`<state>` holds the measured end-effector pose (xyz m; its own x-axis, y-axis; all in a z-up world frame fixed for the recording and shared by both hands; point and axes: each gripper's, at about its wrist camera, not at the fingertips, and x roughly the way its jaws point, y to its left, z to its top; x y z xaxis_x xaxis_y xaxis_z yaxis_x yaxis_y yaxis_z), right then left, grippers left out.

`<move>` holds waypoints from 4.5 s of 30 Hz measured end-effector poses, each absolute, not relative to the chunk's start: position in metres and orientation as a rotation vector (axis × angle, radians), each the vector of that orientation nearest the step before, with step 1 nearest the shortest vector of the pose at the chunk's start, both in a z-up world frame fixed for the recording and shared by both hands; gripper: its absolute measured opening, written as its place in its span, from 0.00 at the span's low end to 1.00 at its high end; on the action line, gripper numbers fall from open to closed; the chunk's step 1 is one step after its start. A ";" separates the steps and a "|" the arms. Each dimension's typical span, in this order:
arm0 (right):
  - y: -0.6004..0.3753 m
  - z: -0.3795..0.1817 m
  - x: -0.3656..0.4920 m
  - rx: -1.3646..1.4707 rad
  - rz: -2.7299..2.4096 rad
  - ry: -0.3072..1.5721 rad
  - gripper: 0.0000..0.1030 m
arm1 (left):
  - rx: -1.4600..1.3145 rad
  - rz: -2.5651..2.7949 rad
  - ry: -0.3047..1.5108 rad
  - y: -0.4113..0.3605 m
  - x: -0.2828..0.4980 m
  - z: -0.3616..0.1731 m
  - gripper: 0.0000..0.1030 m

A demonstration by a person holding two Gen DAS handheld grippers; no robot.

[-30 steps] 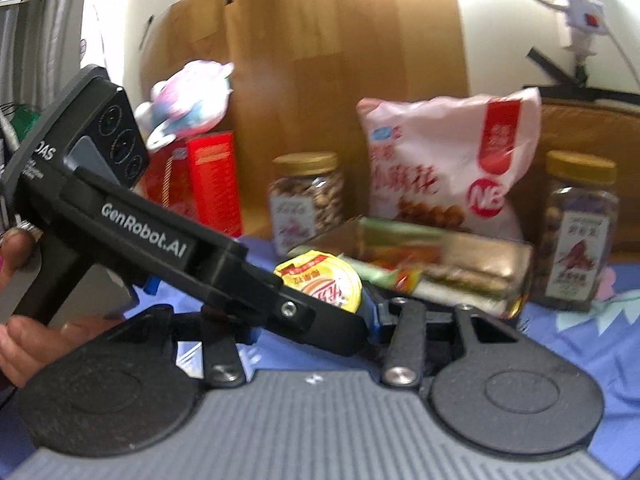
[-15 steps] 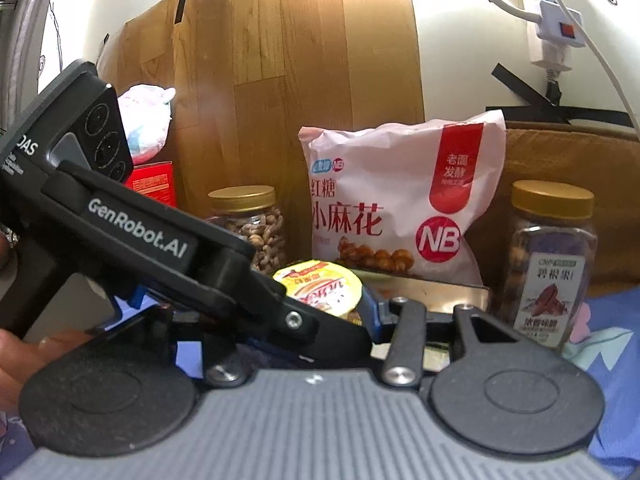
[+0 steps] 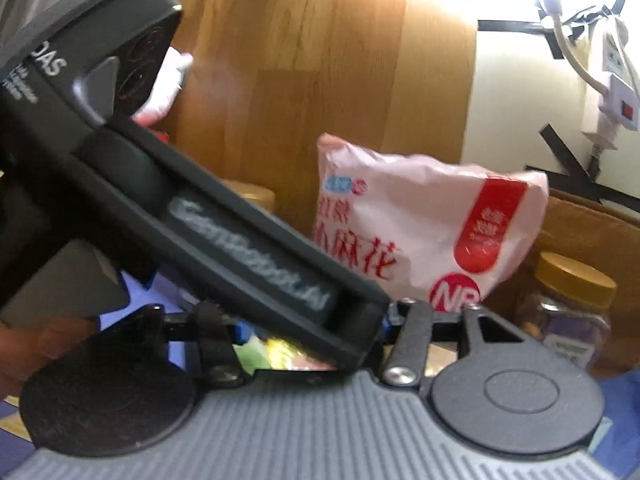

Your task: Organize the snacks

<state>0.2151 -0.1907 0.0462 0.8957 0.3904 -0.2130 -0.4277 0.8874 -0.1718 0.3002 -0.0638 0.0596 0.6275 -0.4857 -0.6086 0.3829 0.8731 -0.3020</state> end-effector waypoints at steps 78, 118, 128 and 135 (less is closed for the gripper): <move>-0.224 0.009 0.041 0.042 0.225 0.212 0.82 | 0.153 -0.048 0.632 -0.057 0.103 0.032 1.00; -0.244 -0.007 0.040 0.198 0.190 0.212 0.88 | 0.359 0.107 0.595 -0.072 0.103 0.013 1.00; -0.246 -0.006 0.040 0.210 0.190 0.207 0.88 | 0.365 0.084 0.617 -0.077 0.103 0.011 1.00; -0.249 -0.006 0.040 0.226 0.185 0.205 0.88 | 0.353 0.066 0.634 -0.079 0.104 0.011 1.00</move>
<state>0.0399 -0.2489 -0.0064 0.9623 0.2043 -0.1796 -0.1586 0.9578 0.2398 0.1041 -0.0791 0.0113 0.8056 0.1672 -0.5684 0.0472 0.9382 0.3428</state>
